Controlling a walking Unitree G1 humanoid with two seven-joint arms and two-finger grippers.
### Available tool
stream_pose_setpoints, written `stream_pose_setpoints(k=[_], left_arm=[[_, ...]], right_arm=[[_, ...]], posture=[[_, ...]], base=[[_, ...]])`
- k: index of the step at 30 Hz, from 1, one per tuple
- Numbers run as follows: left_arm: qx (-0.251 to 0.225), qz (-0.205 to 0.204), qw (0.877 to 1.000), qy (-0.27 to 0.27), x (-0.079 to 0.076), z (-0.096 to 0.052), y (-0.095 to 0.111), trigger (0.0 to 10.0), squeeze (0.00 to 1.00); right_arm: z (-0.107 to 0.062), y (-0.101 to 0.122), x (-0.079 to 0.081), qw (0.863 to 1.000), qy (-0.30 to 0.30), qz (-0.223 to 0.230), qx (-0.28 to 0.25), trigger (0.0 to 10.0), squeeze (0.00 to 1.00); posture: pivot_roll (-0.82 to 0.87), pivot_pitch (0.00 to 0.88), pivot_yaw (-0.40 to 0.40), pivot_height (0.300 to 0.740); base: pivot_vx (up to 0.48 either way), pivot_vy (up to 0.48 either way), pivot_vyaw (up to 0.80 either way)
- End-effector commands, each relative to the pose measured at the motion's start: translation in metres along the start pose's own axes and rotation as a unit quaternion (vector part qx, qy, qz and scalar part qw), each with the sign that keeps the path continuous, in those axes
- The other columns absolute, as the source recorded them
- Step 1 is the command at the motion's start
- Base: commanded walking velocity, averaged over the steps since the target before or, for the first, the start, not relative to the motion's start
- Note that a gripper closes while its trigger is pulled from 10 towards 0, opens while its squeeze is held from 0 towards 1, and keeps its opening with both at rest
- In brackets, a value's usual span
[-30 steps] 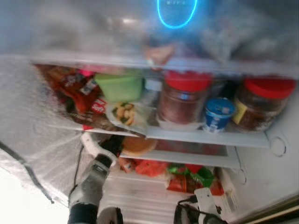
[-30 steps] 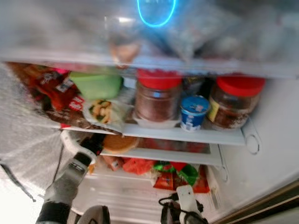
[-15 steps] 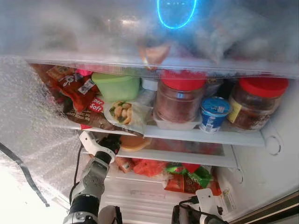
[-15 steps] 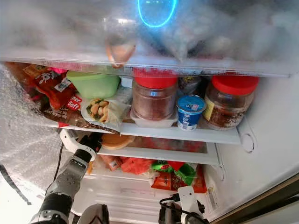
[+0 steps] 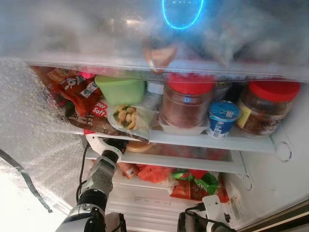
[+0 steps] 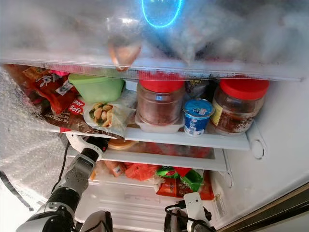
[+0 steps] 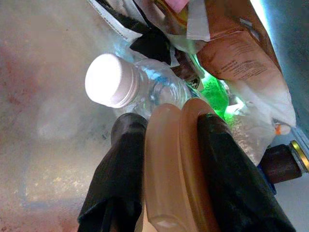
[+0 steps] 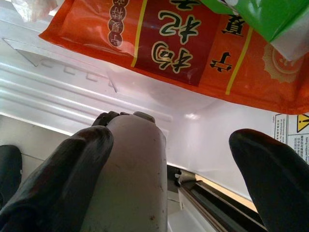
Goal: Restocking fridge
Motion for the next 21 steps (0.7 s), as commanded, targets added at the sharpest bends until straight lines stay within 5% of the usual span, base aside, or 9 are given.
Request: stream_pose_setpoints(k=[1,4,5,6,7,21], left_arm=[[0.003,0.009,1.0,0.005,0.0008,0.0013,-0.0005,10.0,0.0],[0.0,0.011,1.0,0.003,-0.0008,0.0037,-0.0001,10.0,0.0],[0.0,0.011,1.0,0.003,-0.0013,0.0042,-0.0001,10.0,0.48],[0.0,0.011,1.0,0.003,-0.0014,0.0044,-0.0001,10.0,0.48],[-0.001,0.011,1.0,0.001,-0.0022,0.0049,-0.0002,10.0,1.0],[-0.014,0.003,1.0,-0.021,-0.0083,0.007,0.0028,10.0,1.0]], right_arm=[[-0.0065,-0.0314,0.0057,0.998,0.008,0.011,0.056,10.0,0.0],[-0.0065,-0.0316,0.0059,0.998,0.008,0.011,0.056,10.0,0.0],[-0.0065,-0.0316,0.0059,0.998,0.008,0.011,0.056,10.0,0.0],[-0.0066,-0.0316,0.0059,0.998,0.009,0.011,0.056,10.0,0.0],[-0.0066,-0.0318,0.006,0.998,0.009,0.011,0.056,10.0,0.0],[-0.0069,-0.0328,0.0055,0.998,0.008,0.01,0.058,10.0,0.0]], posture=[[-0.01,0.092,0.001,0.622],[-0.01,0.093,0.002,0.622],[-0.01,0.093,0.002,0.622],[-0.01,0.093,0.002,0.622],[-0.01,0.092,0.002,0.622],[-0.01,0.093,0.0,0.622]], base=[[0.0,0.0,0.0],[0.0,0.0,0.0],[0.0,0.0,0.0],[0.0,0.0,0.0],[0.0,0.0,0.0],[0.0,0.0,0.0]])
Point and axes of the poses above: a point about 5 cm out from each wrist's last joint towards the gripper, its own z axis pointing out of the wrist towards the gripper, its own y axis along the axis of the wrist's last joint, x = y × z, the point moved 2 cm from there along z, pointing out of the wrist towards the gripper, and after that the axes turned 2 degrees about z, right-handed, at the moved point
